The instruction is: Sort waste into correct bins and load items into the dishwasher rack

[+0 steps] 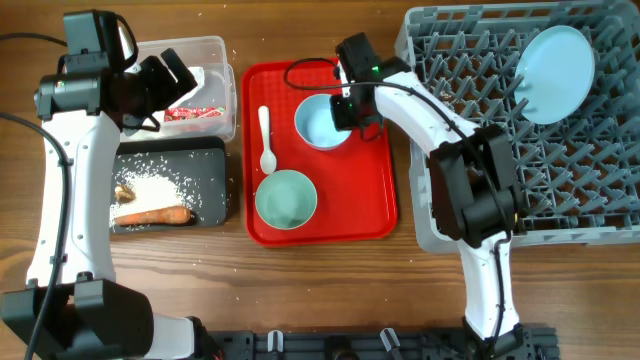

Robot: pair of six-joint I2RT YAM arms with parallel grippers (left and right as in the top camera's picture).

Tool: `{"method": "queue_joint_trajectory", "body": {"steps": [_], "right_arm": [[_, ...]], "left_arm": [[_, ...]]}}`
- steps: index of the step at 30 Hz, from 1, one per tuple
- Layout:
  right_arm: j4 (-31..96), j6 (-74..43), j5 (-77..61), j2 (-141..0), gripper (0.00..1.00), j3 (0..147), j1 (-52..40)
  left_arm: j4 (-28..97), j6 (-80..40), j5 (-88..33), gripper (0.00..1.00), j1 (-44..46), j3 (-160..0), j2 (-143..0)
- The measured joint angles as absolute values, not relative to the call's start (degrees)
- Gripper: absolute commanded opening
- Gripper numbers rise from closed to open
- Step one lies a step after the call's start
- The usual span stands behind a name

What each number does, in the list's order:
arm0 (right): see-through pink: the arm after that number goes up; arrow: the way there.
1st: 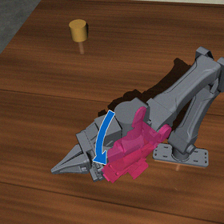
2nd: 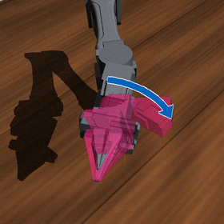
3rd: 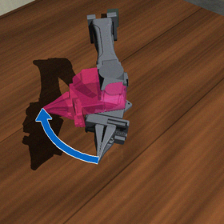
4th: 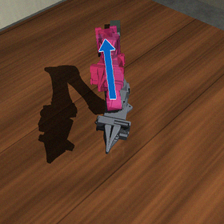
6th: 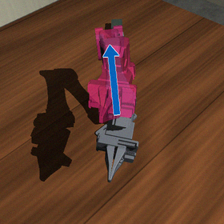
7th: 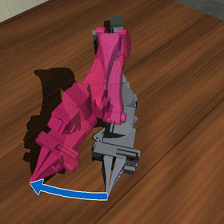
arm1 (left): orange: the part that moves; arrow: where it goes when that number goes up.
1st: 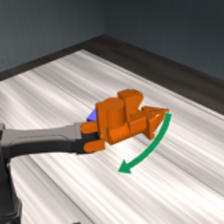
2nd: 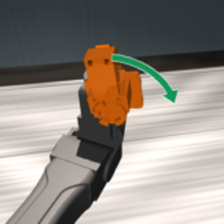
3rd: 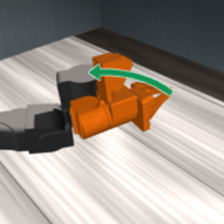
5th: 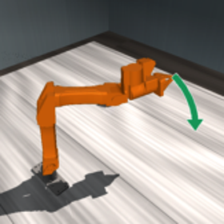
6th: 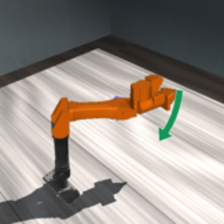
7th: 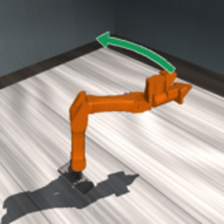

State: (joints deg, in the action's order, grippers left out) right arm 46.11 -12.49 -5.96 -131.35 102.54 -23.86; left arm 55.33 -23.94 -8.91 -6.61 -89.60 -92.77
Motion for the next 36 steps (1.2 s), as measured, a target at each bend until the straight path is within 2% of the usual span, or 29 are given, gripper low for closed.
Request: {"method": "queue_joint_trajectory", "body": {"steps": [4, 7, 9, 11, 16, 21, 36], "right_arm": [[52.27, -12.47, 2.42, -123.46, 0.04, 102.52, -19.40], [52.64, -12.01, 23.99, -106.74, 0.04, 103.37, -16.73], [50.00, -6.48, 41.71, -100.95, 0.04, 104.84, -16.82], [45.65, 0.56, 51.27, -101.54, 0.04, 103.94, -16.75], [36.80, 22.50, 64.36, -112.40, 0.04, 102.02, -16.71], [32.23, 28.67, 69.25, -118.85, 0.04, 101.69, -16.71], [31.62, 26.96, 69.49, -122.80, 0.04, 101.69, -16.19]], "left_arm": [[55.31, -23.94, -8.91, 1.00, -6.61, -89.62, -92.77], [55.35, -23.97, -8.91, 1.00, -6.61, -89.60, -92.77], [55.33, -23.94, -8.93, 1.00, -6.61, -89.60, -92.77], [55.33, -23.97, -8.91, 1.00, -6.61, -89.60, -92.77], [55.24, -23.97, -8.93, 1.00, -6.61, -89.62, -92.77], [54.89, -23.97, -8.93, 1.00, -6.61, -89.62, -92.77], [54.87, -23.97, -8.91, 1.00, -6.61, -89.62, -92.77]]}}
